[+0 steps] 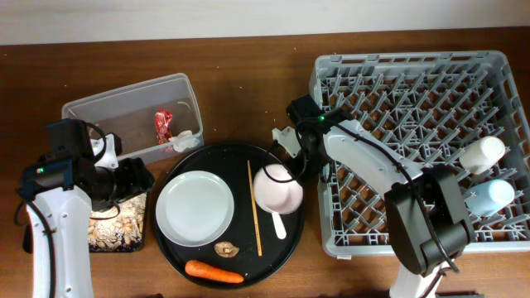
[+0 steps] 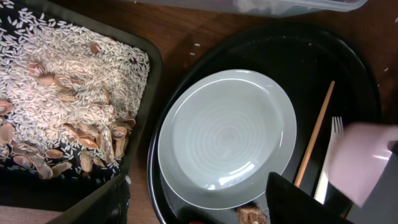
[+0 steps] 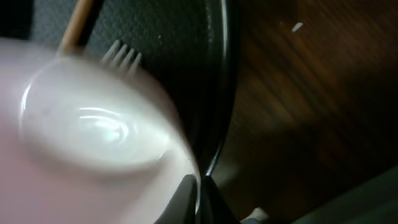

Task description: Sort waste into correct bins and load items into the dishwasher rack

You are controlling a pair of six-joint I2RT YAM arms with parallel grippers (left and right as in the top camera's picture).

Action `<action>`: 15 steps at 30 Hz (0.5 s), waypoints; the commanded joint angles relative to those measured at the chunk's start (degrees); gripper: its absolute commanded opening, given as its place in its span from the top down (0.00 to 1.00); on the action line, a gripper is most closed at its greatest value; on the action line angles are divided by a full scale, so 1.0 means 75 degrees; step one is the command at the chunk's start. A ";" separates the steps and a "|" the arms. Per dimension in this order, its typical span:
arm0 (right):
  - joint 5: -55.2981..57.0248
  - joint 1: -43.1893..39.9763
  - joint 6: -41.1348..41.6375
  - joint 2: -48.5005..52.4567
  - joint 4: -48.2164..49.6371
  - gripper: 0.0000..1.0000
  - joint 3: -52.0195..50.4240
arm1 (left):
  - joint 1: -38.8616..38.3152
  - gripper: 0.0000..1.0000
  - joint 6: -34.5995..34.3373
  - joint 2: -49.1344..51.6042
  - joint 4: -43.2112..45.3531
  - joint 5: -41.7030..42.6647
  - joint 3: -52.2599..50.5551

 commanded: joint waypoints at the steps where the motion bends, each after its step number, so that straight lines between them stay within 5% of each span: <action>1: 0.0064 0.0026 0.0020 0.0096 -0.0146 0.96 0.0023 | 0.0026 0.31 -0.0023 -0.0058 -0.0017 0.0090 -0.0052; 15: 0.2594 -0.0513 0.1253 -0.0539 -0.2559 0.96 0.3488 | 0.0026 0.31 -0.0020 -0.0058 -0.0017 0.0090 -0.0052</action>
